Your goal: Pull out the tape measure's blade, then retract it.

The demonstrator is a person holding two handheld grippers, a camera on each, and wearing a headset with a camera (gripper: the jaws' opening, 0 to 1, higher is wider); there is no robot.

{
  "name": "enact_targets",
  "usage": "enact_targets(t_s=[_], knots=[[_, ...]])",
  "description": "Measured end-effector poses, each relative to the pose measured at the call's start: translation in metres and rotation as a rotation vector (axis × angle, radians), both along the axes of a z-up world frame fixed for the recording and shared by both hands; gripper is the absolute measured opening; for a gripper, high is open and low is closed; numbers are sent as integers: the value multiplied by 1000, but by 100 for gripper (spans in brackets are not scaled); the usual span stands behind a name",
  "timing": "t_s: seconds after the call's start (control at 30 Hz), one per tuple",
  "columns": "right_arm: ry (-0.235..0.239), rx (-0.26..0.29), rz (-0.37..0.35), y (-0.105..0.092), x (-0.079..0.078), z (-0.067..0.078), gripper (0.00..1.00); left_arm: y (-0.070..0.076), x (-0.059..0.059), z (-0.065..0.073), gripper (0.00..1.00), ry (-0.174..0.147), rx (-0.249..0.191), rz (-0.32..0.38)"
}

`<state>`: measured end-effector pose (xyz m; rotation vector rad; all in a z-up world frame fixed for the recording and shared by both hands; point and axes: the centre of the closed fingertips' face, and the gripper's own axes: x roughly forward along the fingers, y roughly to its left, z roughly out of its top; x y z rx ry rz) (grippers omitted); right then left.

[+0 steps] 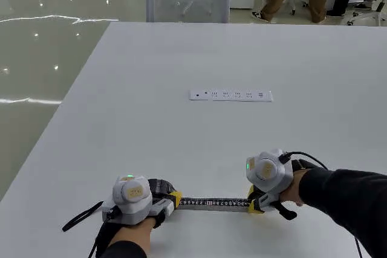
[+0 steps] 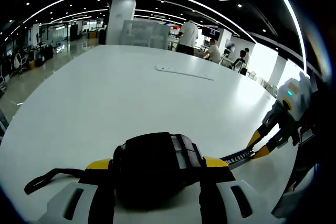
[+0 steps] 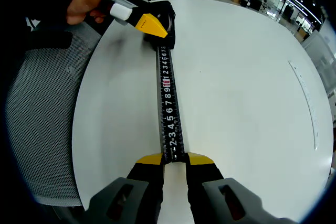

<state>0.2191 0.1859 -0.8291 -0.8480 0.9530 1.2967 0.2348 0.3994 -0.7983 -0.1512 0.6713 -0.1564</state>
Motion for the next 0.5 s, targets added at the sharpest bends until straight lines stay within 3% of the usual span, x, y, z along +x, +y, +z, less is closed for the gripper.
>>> enact_targets(t_s=[0.5], knots=[[-6, 11, 18, 4, -1, 1, 12, 0, 0, 0, 61, 4, -16, -5]])
